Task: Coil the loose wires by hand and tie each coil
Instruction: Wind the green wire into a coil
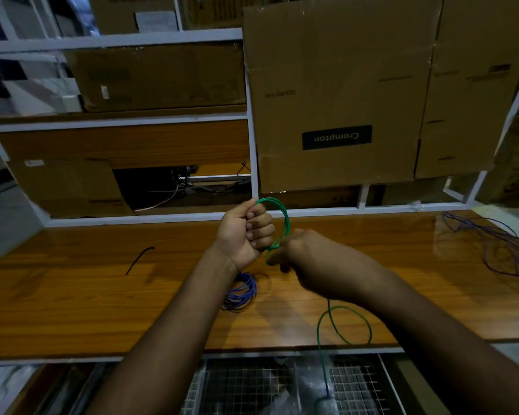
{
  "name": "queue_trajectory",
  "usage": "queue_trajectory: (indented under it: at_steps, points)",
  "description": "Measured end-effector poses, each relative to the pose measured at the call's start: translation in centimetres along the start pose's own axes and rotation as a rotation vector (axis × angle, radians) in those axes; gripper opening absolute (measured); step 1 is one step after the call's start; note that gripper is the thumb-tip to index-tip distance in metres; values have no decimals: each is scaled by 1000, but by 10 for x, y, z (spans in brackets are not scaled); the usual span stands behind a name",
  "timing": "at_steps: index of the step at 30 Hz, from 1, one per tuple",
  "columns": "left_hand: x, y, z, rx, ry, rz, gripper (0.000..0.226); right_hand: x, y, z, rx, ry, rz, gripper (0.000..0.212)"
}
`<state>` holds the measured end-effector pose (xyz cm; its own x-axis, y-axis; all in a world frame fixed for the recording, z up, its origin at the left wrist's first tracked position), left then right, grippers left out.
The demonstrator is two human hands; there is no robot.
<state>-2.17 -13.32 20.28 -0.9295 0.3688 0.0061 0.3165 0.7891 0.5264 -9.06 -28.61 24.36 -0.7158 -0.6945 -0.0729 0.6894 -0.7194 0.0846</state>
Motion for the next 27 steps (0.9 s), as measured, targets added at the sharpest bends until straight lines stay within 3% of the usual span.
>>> queue_trajectory:
  at_steps: [4, 8, 12, 14, 18, 22, 24, 27]
  points:
    - [6, -2, -5, -70, 79, -80, 48, -6, 10, 14, 25, 299, -3, 40]
    - [10, -3, -8, -95, 80, -93, 45, -10, 19, 14, 122, 527, -41, 17]
    - [10, -3, -10, -142, 59, -18, 45, -20, 27, 13, 99, 700, -111, 25]
    - [11, -5, -11, -172, 24, 36, 48, -25, 31, 16, 56, 677, -214, 33]
    - [12, -4, -10, -237, 11, 110, 44, -36, 51, 17, 195, 564, -384, 61]
    - [15, 0, -9, -324, -30, 178, 35, -40, 70, 15, 208, 428, -323, 81]
    - [17, 2, -8, -318, -64, 194, 36, -39, 79, 11, -62, 318, -206, 81]
    - [19, 9, -4, -237, -72, 172, 43, -29, 93, 1, -775, 128, -67, 53]
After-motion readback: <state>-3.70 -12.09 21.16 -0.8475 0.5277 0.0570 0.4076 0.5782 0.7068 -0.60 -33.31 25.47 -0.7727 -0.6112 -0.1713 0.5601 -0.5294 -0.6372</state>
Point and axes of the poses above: each hand's wrist, its own x-axis away from the middle knuckle, its own z-axis out of the back of the hand, y = z × x, the point moved 1 cm from there along -x, towards the middle knuckle, and after that the axes turned 12 degrees about x, right-handed, at the moved point
